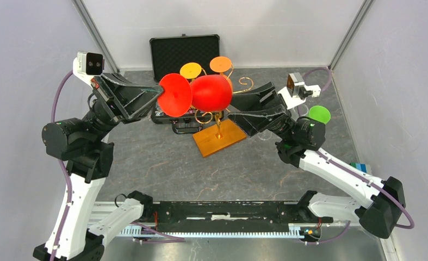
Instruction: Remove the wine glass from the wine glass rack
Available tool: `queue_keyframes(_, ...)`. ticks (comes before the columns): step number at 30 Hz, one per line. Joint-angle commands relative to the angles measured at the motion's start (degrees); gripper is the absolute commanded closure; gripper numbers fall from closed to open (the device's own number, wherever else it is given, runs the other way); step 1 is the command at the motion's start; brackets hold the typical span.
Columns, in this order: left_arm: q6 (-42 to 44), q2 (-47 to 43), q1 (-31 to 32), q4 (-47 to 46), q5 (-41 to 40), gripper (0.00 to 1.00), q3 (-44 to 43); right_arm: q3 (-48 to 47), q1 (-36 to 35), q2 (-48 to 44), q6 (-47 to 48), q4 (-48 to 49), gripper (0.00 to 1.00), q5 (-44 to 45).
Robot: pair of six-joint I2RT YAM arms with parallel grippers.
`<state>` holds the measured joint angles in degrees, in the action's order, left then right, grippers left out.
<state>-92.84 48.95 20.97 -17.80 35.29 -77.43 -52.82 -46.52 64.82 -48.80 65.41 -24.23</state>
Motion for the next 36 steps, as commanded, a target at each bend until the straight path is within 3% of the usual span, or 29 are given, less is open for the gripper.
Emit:
queue_keyframes(1, -2.12, -0.83, -0.23, -2.64, 1.42, 0.98, -0.01, -3.29, -0.58, 0.78, -3.65, 9.22, 0.42, -3.24)
queue_keyframes(11, -2.22, -0.80, -0.25, -2.93, 2.24, 0.98, 0.82, -7.38, -1.37, 4.44, -7.87, 13.15, 0.61, -5.53)
queue_keyframes(15, -1.46, -0.86, -0.25, -2.87, 2.50, 0.96, 1.53, -8.54, -1.47, 4.75, -7.72, 12.37, 0.88, -5.83)
queue_keyframes(17, -0.04, -1.05, -0.27, -2.11, 2.53, 0.86, 1.70, -8.86, -1.45, 3.99, -5.75, 9.53, 1.00, -5.74)
queue_keyframes(24, 8.04, -2.11, -0.28, 2.38, 2.39, 0.23, 4.15, -9.09, -1.42, -3.08, 9.86, -10.53, 1.00, -1.33)
queue_keyframes(30, 12.34, -2.75, -0.24, 2.29, 4.75, 0.00, 9.30, -12.34, -1.48, -11.63, 29.90, -39.47, 1.00, 15.57)
queue_keyframes(36, 25.16, -3.42, -0.31, 12.68, 5.71, 0.00, 8.67, -19.43, -1.50, -15.33, 42.14, -61.46, 1.00, 37.46)
